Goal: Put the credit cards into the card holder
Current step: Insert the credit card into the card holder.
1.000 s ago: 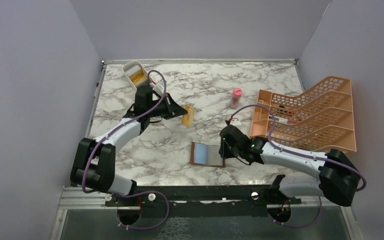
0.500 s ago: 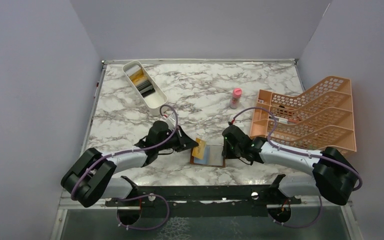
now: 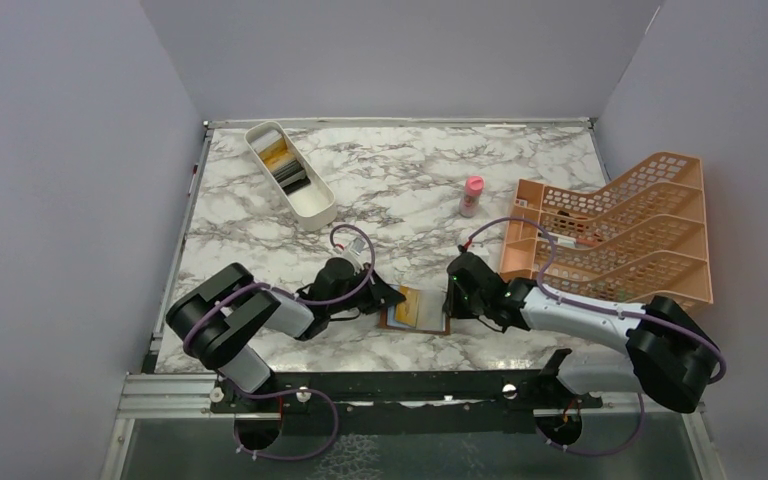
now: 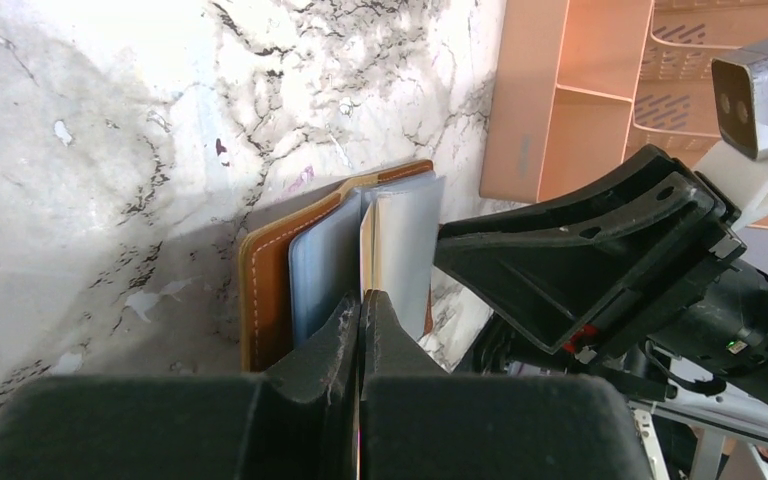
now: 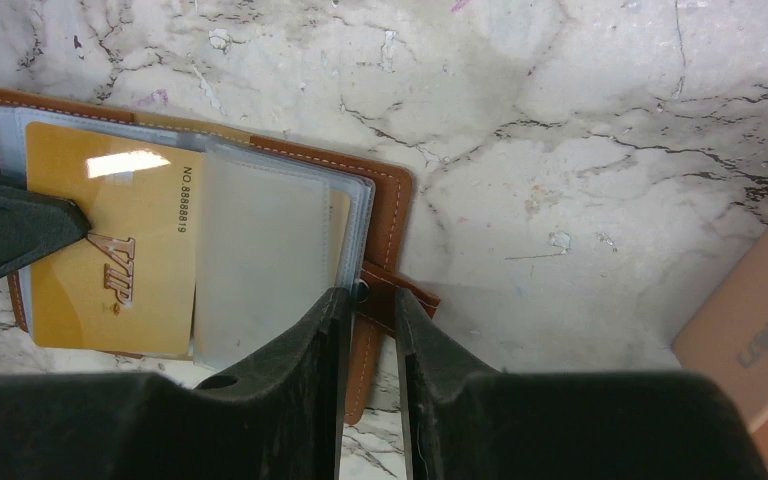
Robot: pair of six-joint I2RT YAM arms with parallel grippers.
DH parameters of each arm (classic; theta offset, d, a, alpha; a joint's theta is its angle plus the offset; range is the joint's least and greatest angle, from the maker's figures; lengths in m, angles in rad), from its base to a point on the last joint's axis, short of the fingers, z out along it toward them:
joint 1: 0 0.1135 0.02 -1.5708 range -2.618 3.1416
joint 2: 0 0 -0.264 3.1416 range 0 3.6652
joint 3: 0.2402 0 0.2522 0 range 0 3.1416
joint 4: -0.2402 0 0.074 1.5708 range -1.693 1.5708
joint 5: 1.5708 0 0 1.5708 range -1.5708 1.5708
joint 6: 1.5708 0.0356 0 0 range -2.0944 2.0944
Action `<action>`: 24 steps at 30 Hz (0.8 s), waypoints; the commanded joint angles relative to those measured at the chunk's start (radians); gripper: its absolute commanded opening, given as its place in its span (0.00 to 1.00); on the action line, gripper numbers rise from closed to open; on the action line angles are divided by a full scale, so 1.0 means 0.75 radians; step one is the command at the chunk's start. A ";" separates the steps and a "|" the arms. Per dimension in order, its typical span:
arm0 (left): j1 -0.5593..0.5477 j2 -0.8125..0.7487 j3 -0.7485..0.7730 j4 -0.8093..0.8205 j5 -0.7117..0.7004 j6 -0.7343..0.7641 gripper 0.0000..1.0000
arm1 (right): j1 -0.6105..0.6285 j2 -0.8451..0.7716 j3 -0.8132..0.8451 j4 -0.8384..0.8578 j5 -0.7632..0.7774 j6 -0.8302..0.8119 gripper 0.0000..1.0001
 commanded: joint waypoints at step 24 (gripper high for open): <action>-0.117 0.155 -0.119 0.293 -0.199 -0.080 0.00 | -0.007 -0.041 -0.016 -0.072 -0.012 0.026 0.28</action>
